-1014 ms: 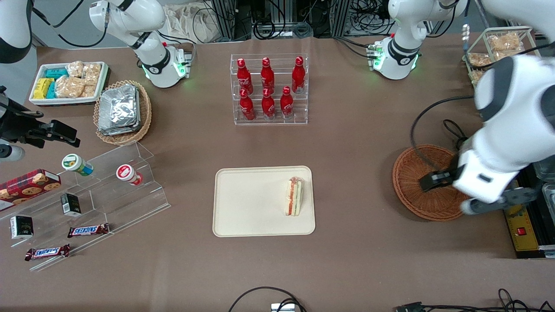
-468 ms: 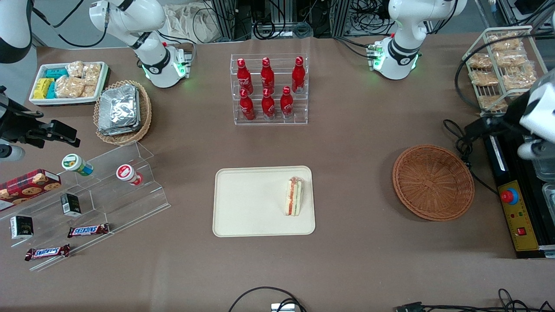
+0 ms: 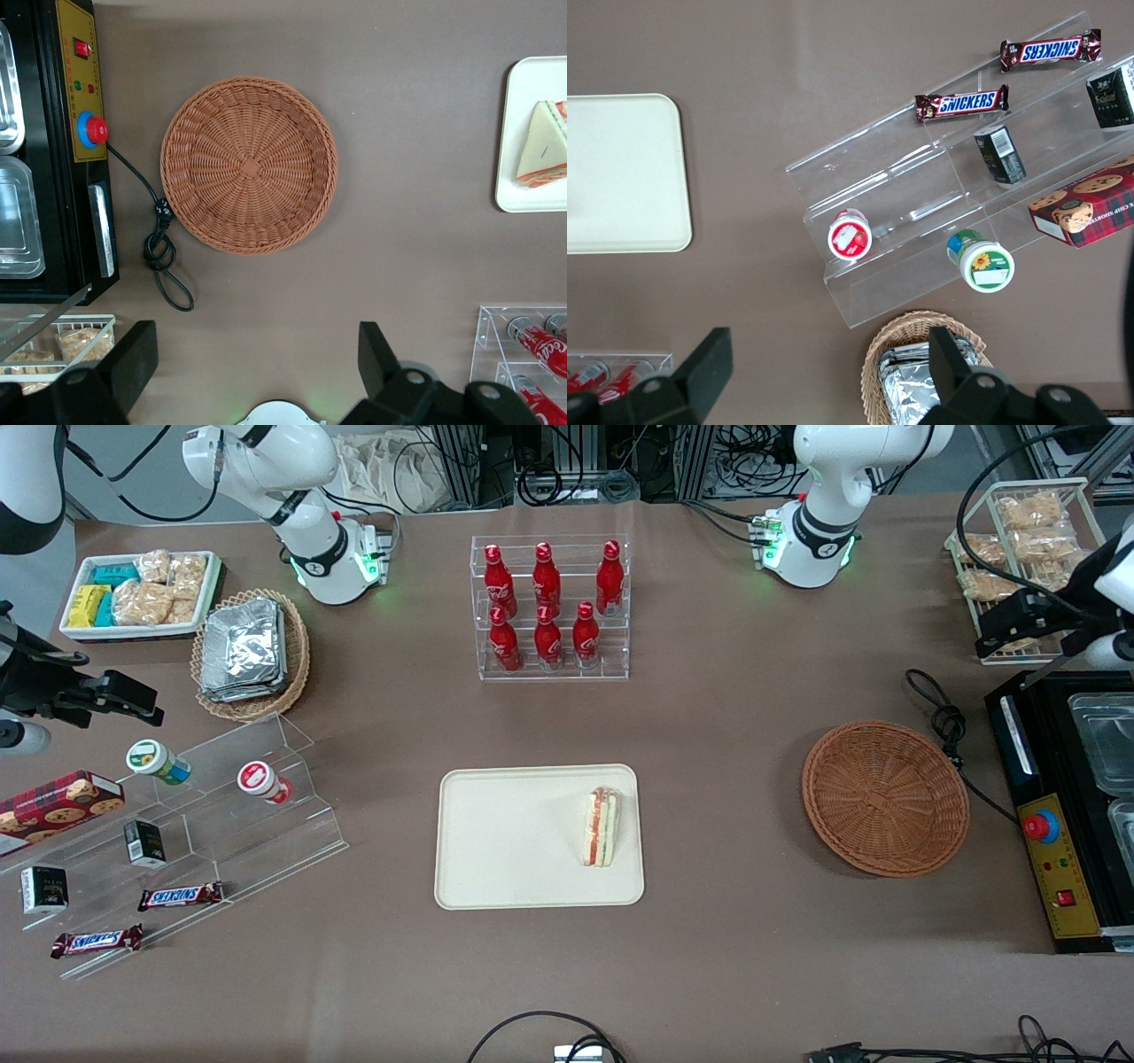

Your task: Place sandwich from basket to tray

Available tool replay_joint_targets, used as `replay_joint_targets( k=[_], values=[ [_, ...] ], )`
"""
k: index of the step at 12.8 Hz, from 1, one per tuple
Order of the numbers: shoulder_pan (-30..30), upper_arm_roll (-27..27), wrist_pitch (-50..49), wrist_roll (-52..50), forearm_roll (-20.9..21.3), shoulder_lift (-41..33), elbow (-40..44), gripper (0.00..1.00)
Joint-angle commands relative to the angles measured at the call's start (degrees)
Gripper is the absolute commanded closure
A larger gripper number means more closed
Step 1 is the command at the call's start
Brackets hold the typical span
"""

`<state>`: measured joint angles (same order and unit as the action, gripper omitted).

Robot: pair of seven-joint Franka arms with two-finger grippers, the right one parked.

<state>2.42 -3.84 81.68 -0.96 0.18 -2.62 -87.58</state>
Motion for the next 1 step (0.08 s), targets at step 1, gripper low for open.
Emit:
replay_joint_targets(
  k=[1],
  values=[
    [0.39, -0.21, 0.24, 1.04, -0.36, -1.42, -1.81, 0.0]
  ],
)
